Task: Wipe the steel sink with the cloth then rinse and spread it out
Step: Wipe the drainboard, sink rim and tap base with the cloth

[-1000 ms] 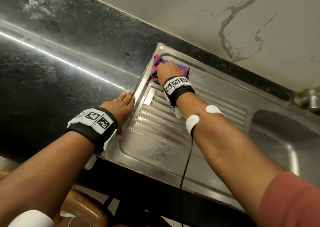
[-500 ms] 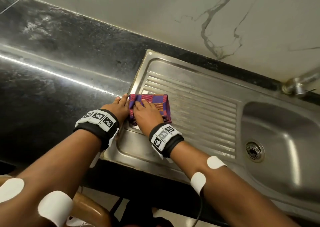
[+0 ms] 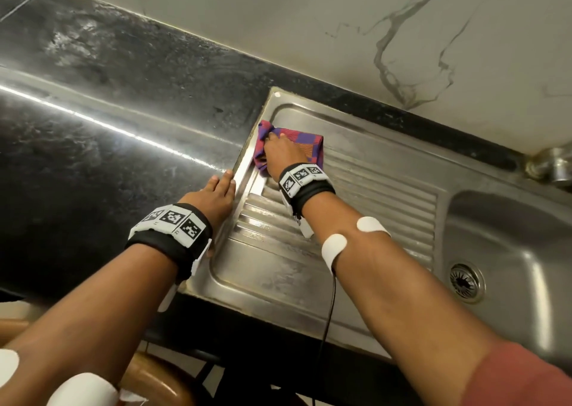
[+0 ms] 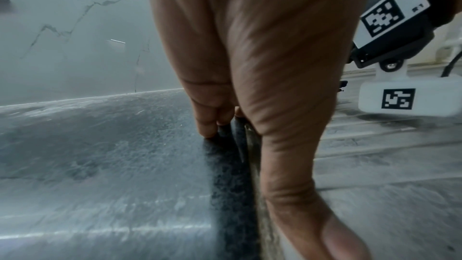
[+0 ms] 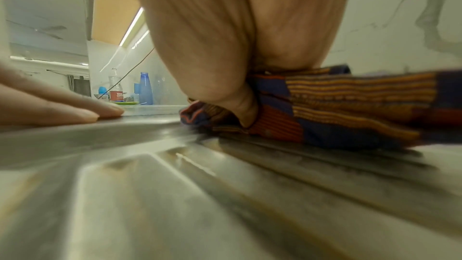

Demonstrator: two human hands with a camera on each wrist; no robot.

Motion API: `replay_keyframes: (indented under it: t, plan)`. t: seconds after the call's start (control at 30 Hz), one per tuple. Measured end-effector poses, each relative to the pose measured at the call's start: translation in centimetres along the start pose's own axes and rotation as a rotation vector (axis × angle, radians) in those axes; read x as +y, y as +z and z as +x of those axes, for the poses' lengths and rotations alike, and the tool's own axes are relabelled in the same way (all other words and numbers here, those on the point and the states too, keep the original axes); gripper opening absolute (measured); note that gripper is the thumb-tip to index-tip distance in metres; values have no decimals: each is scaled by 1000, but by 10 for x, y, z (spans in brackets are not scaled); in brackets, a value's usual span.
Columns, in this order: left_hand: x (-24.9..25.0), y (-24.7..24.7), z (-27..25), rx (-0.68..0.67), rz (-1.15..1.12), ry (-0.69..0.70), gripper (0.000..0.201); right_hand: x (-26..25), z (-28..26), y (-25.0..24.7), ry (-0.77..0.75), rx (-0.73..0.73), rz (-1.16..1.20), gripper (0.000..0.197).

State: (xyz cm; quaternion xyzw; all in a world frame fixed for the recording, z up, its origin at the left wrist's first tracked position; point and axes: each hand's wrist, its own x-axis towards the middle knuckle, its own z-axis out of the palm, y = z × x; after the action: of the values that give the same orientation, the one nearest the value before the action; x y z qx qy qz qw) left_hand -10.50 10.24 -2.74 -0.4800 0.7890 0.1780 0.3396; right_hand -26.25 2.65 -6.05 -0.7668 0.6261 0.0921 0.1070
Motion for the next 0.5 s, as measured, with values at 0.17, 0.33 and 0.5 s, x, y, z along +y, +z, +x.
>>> replay_keyframes:
  t: [0.17,0.33,0.5]
  plan:
    - [-3,1,4,-31,19,-5,148,6,-7,-7,9,80,30,35]
    - [-4,2,6,-19,21,2,152,35,-32,-5,84,98,74,29]
    - [-2,0,3,-14,36,-7,149,82,-64,10,188,109,190,30]
